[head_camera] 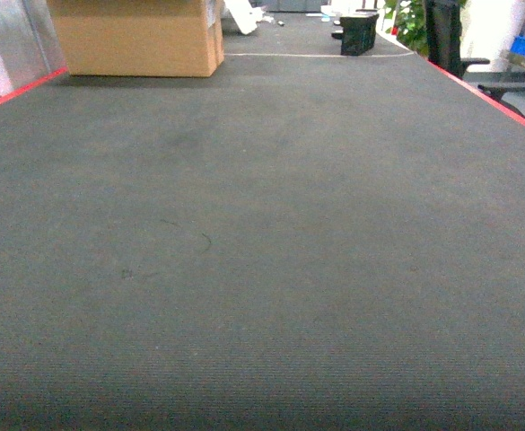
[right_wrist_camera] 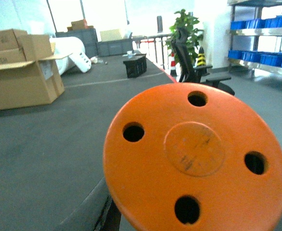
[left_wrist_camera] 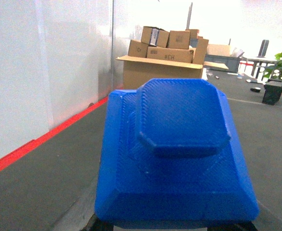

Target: Sort blue parts and orange caps into right shelf containers

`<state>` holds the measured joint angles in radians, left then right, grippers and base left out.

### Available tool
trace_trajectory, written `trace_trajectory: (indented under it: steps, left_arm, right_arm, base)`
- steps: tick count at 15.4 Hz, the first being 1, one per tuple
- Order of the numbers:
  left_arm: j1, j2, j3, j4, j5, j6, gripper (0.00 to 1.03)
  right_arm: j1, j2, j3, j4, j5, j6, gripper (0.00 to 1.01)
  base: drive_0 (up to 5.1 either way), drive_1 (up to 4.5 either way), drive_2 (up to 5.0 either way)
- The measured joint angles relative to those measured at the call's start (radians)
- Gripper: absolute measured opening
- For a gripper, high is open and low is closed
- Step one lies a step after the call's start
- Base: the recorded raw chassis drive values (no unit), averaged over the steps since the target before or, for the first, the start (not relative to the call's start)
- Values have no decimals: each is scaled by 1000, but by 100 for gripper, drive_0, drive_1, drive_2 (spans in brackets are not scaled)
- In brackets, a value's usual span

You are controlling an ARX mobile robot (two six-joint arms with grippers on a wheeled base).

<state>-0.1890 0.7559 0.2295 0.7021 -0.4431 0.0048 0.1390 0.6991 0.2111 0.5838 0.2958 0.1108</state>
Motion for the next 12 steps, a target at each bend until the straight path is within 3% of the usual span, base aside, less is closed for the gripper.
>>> trace_trajectory:
  steps: [4,5,7,8,9,10,11,12]
  left_arm:
    - [-20,-10,-4,-39,-10,-4,42]
    - [-19,-11,-5,-42,-8,-5,42]
    - [55,-106,3,-269,234,-4,42]
    - [74,-140,-29,-286,308,-4,42]
    - [84,-163,-56,-292,336,-4,42]
    - [93,-182,-73,-299,352,-4,42]
    - [157,-211,-92,-309,422,-3,42]
    - [189,-233,-105,-315,434,-4,42]
  right_arm:
    - [11,-13,-1,-32,-4,0,45]
    - [5,-24,4,-73,-35,-10,45]
    - [-39,-89,-22,-169,-181,-69,45]
    - [-66,-117,-45,-176,-225,-84,45]
    - [-124,-145,-65,-183,-290,-90,45]
    - [-147,-167,-81,-191,-284,-91,45]
    - [-145,-187,-94,-199,-291,-93,45]
    - [-142,-212,-108,-208,-297,-97,45]
  base:
    - [0,0,0]
    - [0,0,0]
    - [0,0,0]
    - [0,0,0]
    - [0,0,0]
    - [0,0,0]
    - [0,0,0]
    - [0,0,0]
